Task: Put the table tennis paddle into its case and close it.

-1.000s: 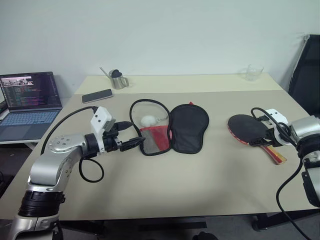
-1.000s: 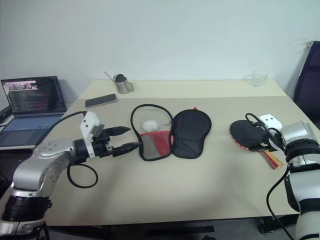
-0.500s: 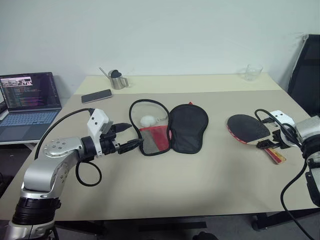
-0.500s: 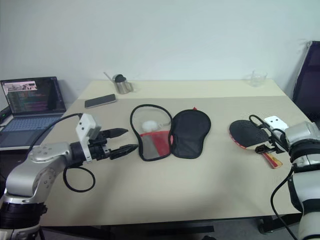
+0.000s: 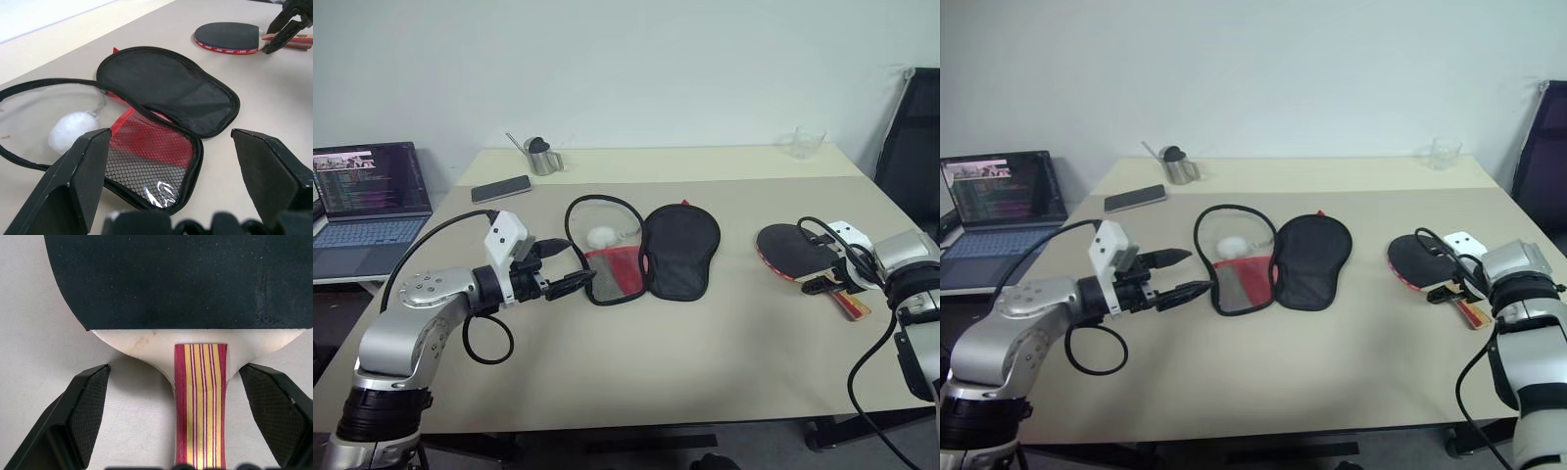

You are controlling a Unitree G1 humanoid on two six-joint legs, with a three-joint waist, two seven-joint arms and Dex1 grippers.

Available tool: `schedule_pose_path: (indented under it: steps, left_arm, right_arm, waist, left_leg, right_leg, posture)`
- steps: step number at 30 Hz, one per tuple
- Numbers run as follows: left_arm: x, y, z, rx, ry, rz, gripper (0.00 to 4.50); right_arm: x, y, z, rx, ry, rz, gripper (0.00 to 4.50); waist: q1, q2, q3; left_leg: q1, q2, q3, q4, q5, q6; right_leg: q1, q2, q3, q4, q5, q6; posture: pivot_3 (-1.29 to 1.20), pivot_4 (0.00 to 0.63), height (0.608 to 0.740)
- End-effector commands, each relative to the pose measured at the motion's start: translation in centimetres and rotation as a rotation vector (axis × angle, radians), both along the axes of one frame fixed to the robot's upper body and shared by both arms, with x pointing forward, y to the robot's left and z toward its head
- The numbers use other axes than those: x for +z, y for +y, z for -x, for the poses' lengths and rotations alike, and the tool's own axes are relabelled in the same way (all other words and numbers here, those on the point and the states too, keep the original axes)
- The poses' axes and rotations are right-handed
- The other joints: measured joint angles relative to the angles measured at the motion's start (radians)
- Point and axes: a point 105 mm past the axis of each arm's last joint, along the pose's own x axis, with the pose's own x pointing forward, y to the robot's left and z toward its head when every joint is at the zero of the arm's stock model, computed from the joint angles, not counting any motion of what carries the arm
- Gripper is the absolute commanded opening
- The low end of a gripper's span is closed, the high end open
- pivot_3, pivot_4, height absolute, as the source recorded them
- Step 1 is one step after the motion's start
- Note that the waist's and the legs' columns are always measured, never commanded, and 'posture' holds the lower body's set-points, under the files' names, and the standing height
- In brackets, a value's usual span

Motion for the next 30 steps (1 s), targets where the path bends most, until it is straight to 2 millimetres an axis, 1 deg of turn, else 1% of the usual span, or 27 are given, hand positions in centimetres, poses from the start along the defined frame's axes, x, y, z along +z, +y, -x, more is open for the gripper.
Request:
schedule_pose_path:
  steps: [1, 7, 8, 9, 10, 15, 19, 21, 23, 26, 28, 30]
  left_arm:
    - [1.6, 0.1, 0.5, 0.000, -0.062, -0.002, 4.29]
    - [1.6, 0.1, 0.6, 0.001, -0.061, -0.002, 4.29]
    - [1.6, 0.1, 0.5, 0.001, -0.061, -0.002, 4.29]
    - [1.6, 0.1, 0.5, 0.001, -0.060, -0.002, 4.29]
    - [1.6, 0.1, 0.5, 0.000, -0.060, -0.002, 4.29]
    - [1.6, 0.0, 0.3, -0.003, -0.060, -0.003, 4.29]
    - [1.6, 0.0, 0.2, -0.006, -0.061, -0.005, 4.29]
    - [1.6, 0.0, 0.2, -0.008, -0.061, -0.007, 4.29]
    - [1.5, 0.0, 0.3, -0.008, -0.059, -0.007, 4.29]
    - [1.5, 0.0, 0.2, -0.008, -0.057, -0.009, 4.29]
    - [1.4, 0.0, 0.2, -0.008, -0.055, -0.009, 4.29]
    - [1.4, -0.1, 0.2, -0.013, -0.052, -0.007, 4.29]
  right_arm:
    - [0.9, 0.8, -0.9, 0.026, -0.045, 0.008, 3.32]
    - [1.3, 0.9, -1.1, 0.030, -0.066, 0.001, 1.45]
    - [1.4, 1.0, -1.2, 0.033, -0.071, -0.003, 1.24]
    - [1.7, 1.2, -1.3, 0.033, -0.083, -0.013, 1.14]
    - [1.9, 1.3, -1.4, 0.032, -0.091, -0.019, 1.13]
    - [4.2, 2.4, -2.3, -0.007, -0.175, -0.076, 1.13]
    - [6.6, 3.4, -2.6, -0.040, -0.239, -0.119, 1.13]
    - [7.6, 3.6, -2.6, -0.048, -0.275, -0.082, 1.13]
    - [8.7, 4.9, -2.7, -0.054, -0.305, -0.105, 1.13]
    - [9.9, 7.6, -2.6, -0.044, -0.341, -0.155, 1.12]
    - [10.3, 9.2, -2.5, -0.045, -0.360, -0.176, 1.12]
    - [10.4, 10.7, -2.4, -0.048, -0.365, -0.202, 1.12]
  waist:
    - [-0.002, 0.000, 0.000]
    - [-0.002, 0.000, 0.000]
    - [-0.002, 0.000, 0.000]
    - [-0.002, 0.000, 0.000]
    - [-0.002, 0.000, 0.000]
    - [-0.002, 0.000, 0.000]
    - [-0.001, 0.000, 0.000]
    - [0.000, 0.000, 0.000]
    - [0.002, 0.000, 0.000]
    - [0.000, 0.000, 0.000]
    - [0.000, 0.000, 0.000]
    - [0.003, 0.000, 0.000]
  left_leg:
    - [0.001, 0.000, 0.000, 0.000, 0.000, 0.000]
    - [0.003, 0.000, 0.000, 0.000, 0.000, 0.000]
    - [0.003, 0.000, 0.000, 0.000, 0.000, 0.000]
    - [0.003, 0.000, 0.001, 0.000, 0.000, 0.000]
    - [0.003, 0.000, 0.001, 0.000, 0.000, 0.000]
    - [0.002, 0.000, 0.001, 0.000, 0.000, 0.000]
    - [0.001, 0.000, 0.001, 0.000, 0.000, 0.000]
    - [0.000, 0.000, 0.000, 0.000, 0.000, 0.000]
    - [0.000, 0.000, 0.000, 0.000, 0.000, 0.000]
    - [-0.003, 0.000, 0.000, 0.000, 0.000, 0.000]
    - [-0.004, 0.000, 0.000, 0.000, 0.000, 0.000]
    - [-0.006, 0.000, -0.001, 0.000, 0.000, 0.000]
  right_leg:
    - [0.001, 0.000, 0.000, 0.000, 0.000, 0.000]
    - [0.003, 0.000, 0.001, 0.000, 0.001, 0.000]
    - [0.003, 0.000, 0.001, 0.000, 0.001, 0.000]
    - [0.003, 0.000, 0.001, 0.001, 0.001, 0.000]
    - [0.002, 0.000, 0.001, 0.001, 0.001, 0.000]
    - [0.001, 0.001, 0.001, 0.001, 0.001, 0.000]
    - [0.000, 0.001, 0.001, 0.000, 0.001, 0.000]
    - [0.000, 0.001, 0.001, 0.000, 0.001, 0.000]
    - [-0.001, 0.001, 0.001, -0.001, 0.001, 0.000]
    - [-0.003, 0.001, 0.001, 0.000, 0.001, 0.000]
    - [-0.005, 0.001, 0.001, 0.000, 0.001, 0.000]
    - [-0.007, 0.001, 0.001, 0.000, 0.001, 0.000]
  posture:
    - [0.00, 0.150, 0.740]
    - [0.00, 0.150, 0.740]
    - [0.00, 0.150, 0.740]
    - [0.00, 0.150, 0.740]
    - [0.00, 0.150, 0.740]
    - [0.00, 0.150, 0.740]
    - [0.00, 0.150, 0.740]
    - [0.00, 0.150, 0.740]
    - [0.00, 0.150, 0.740]
    - [0.00, 0.150, 0.740]
    - [0.00, 0.150, 0.740]
    - [0.00, 0.150, 0.740]
